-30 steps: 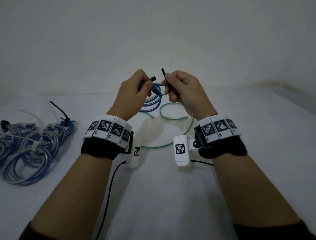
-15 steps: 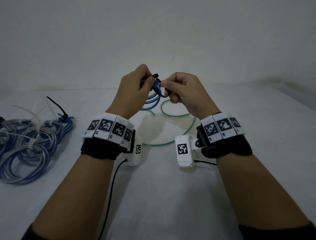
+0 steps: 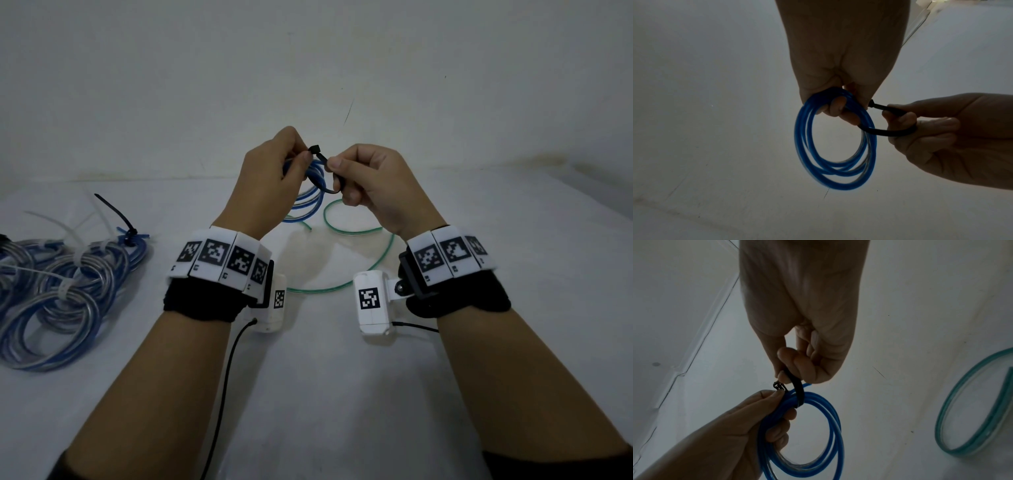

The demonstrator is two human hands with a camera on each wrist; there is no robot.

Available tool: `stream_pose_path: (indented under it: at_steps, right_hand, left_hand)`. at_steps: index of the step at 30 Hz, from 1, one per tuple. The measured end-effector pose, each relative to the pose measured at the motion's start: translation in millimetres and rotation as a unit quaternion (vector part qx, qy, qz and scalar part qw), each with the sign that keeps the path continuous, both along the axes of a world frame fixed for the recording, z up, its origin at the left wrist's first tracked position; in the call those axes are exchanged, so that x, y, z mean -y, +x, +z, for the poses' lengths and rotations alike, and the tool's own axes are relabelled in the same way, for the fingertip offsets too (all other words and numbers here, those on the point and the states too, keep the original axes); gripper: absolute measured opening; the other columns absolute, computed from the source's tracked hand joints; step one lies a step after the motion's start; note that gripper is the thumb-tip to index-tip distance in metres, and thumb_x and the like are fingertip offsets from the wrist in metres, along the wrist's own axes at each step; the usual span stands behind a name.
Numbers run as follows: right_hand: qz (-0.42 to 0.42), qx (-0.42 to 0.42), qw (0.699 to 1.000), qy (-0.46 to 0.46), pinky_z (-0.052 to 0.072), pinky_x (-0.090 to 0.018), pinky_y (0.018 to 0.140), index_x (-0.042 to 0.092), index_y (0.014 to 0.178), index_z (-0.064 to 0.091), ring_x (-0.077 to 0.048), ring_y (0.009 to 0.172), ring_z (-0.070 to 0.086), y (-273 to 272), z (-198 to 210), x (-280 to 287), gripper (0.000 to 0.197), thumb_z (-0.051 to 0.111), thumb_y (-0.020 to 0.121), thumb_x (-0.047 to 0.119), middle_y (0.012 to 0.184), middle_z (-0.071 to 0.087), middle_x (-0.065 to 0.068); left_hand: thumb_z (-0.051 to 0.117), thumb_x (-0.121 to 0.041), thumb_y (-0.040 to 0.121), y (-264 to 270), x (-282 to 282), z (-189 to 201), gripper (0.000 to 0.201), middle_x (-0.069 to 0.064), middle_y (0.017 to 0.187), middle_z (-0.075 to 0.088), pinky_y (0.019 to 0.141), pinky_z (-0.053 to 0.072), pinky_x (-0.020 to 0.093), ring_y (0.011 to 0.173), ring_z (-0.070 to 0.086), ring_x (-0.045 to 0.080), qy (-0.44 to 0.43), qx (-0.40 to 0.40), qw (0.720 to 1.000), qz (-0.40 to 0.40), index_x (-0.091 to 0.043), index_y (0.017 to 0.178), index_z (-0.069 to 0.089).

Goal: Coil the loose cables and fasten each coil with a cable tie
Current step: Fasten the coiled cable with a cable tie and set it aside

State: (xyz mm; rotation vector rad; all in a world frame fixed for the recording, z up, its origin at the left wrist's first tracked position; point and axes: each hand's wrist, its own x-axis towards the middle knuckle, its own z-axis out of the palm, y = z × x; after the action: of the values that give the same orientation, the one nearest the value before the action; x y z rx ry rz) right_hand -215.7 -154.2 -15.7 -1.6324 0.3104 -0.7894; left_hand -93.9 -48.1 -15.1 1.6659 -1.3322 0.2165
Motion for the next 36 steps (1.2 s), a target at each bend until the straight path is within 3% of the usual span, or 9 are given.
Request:
stream_pose_path:
  at_steps: [7, 10, 15, 21, 26, 31, 36]
  right_hand:
    - [0.006, -0.004, 1.000, 0.005, 0.036, -0.021, 0.045, 0.000, 0.082, 0.061, -0.011, 0.041, 0.039, 0.8, -2.0, -0.1, 0.010, 0.059, 0.089, 0.007, 0.056, 0.058, -0.003]
    - [0.006, 0.001, 1.000, 0.015, 0.035, -0.020, 0.044, 0.000, 0.079, 0.060, -0.010, 0.040, 0.038, 1.5, -2.0, -1.5, 0.011, 0.058, 0.089, 0.005, 0.058, 0.056, -0.006]
    - [0.008, 0.018, 0.999, 0.042, 0.036, -0.020, 0.045, 0.004, 0.076, 0.058, -0.009, 0.040, 0.038, 1.8, -3.0, -0.7, 0.016, 0.055, 0.091, 0.006, 0.059, 0.055, -0.005]
    - [0.012, 0.008, 0.999, 0.042, 0.037, -0.021, 0.045, 0.004, 0.074, 0.059, -0.010, 0.040, 0.038, 0.4, -2.1, 1.1, 0.017, 0.055, 0.090, 0.006, 0.056, 0.057, -0.003]
    - [0.020, 0.006, 0.999, 0.047, 0.036, -0.021, 0.044, 0.003, 0.074, 0.059, -0.011, 0.040, 0.038, 0.1, -2.1, -0.4, 0.018, 0.054, 0.091, 0.005, 0.055, 0.056, -0.004]
    - [0.018, 0.002, 0.999, 0.041, 0.036, -0.020, 0.044, 0.003, 0.073, 0.060, -0.011, 0.040, 0.037, -0.1, -0.8, -0.8, 0.018, 0.055, 0.090, 0.006, 0.057, 0.055, -0.006]
    - [0.017, -0.002, 0.999, 0.045, 0.035, -0.020, 0.043, 0.003, 0.072, 0.060, -0.011, 0.039, 0.037, -0.2, -0.8, -0.9, 0.019, 0.055, 0.090, 0.005, 0.057, 0.055, -0.006]
  left_hand:
    - [0.046, -0.017, 0.094, 0.4, 0.7, -0.1, 0.013, 0.008, 0.081, 0.065, 0.062, 0.038, 0.016, 0.076, 0.057, 0.020, 0.005, 0.018, 1.000, 0.001, -0.008, 0.088, 0.053]
    - [0.046, -0.016, 0.094, -0.9, 1.6, -0.1, 0.013, 0.008, 0.084, 0.065, 0.068, 0.044, 0.026, 0.079, 0.060, 0.022, 0.013, 0.036, 0.999, -0.001, -0.006, 0.091, 0.053]
    - [0.046, -0.015, 0.094, -1.0, 1.0, 1.7, 0.012, 0.008, 0.085, 0.064, 0.069, 0.045, 0.028, 0.080, 0.061, 0.022, 0.015, 0.038, 0.999, -0.007, -0.007, 0.091, 0.053]
    - [0.045, -0.016, 0.094, -2.2, 2.7, 0.6, 0.014, 0.011, 0.080, 0.064, 0.064, 0.040, 0.023, 0.076, 0.058, 0.023, 0.014, 0.017, 1.000, 0.005, -0.006, 0.087, 0.052]
    - [0.047, -0.016, 0.094, -1.4, 3.4, 0.5, 0.015, 0.013, 0.079, 0.064, 0.054, 0.033, 0.012, 0.061, 0.048, 0.012, 0.018, 0.015, 1.000, 0.014, -0.006, 0.086, 0.053]
    - [0.046, -0.016, 0.094, -2.5, 4.3, 0.2, 0.016, 0.014, 0.079, 0.065, 0.055, 0.034, 0.016, 0.069, 0.055, 0.024, 0.027, 0.024, 0.999, 0.016, -0.004, 0.087, 0.054]
    - [0.046, -0.016, 0.094, -3.2, 4.2, -0.1, 0.017, 0.014, 0.078, 0.065, 0.059, 0.037, 0.025, 0.070, 0.055, 0.026, 0.029, 0.025, 0.999, 0.016, -0.003, 0.087, 0.055]
